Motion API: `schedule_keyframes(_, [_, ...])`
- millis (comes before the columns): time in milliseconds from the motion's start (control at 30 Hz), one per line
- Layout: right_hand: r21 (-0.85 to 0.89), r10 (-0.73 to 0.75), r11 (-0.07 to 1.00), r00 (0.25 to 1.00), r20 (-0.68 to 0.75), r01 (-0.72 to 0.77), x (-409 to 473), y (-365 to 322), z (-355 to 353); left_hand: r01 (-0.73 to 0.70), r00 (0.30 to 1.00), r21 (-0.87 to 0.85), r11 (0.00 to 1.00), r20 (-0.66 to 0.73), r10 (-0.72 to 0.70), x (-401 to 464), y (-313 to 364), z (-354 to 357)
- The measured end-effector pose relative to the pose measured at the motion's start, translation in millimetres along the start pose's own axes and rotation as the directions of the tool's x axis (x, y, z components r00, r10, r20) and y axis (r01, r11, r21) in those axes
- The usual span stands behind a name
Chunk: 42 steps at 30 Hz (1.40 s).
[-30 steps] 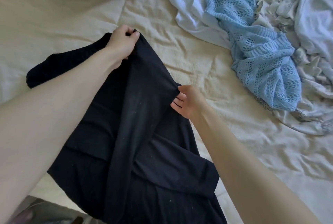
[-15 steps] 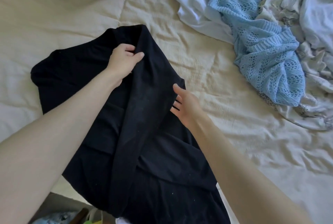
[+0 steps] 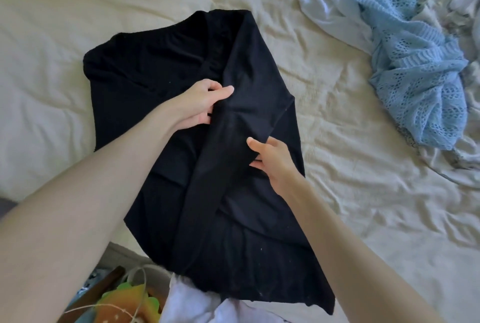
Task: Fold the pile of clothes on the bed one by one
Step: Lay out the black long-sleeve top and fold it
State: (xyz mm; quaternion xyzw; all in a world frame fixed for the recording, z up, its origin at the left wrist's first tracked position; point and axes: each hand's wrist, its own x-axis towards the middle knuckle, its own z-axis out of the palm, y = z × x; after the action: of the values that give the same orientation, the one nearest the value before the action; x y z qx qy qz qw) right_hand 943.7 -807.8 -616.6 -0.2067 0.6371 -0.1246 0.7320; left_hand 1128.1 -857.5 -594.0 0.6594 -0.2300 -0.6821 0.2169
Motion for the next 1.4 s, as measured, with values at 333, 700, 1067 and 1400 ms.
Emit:
schedule_keyframes(333, [0.161,0.061,0.984,0.994,0.096,-0.076,-17,8,0,0.052,0.957,0.344,0.937,0.251,-0.145,-48,-32,-41])
schedule_keyframes(700, [-0.110,0.069,0.992,0.988,0.140,-0.054,-44,59,27,-0.067,0.997,0.196,0.978,0.045,0.059,-81,-85,-14])
schedule_keyframes(1067, [-0.279,-0.002,0.960,0.991,0.132,0.039,-70,96,39,-0.085,0.990,0.281,0.956,-0.081,0.112,-120,-144,-20])
schedule_keyframes(1400, [-0.181,0.068,0.983,0.984,0.167,-0.037,-84,123,45,0.108,0.993,0.107,0.988,0.041,-0.113,-148,-184,-27])
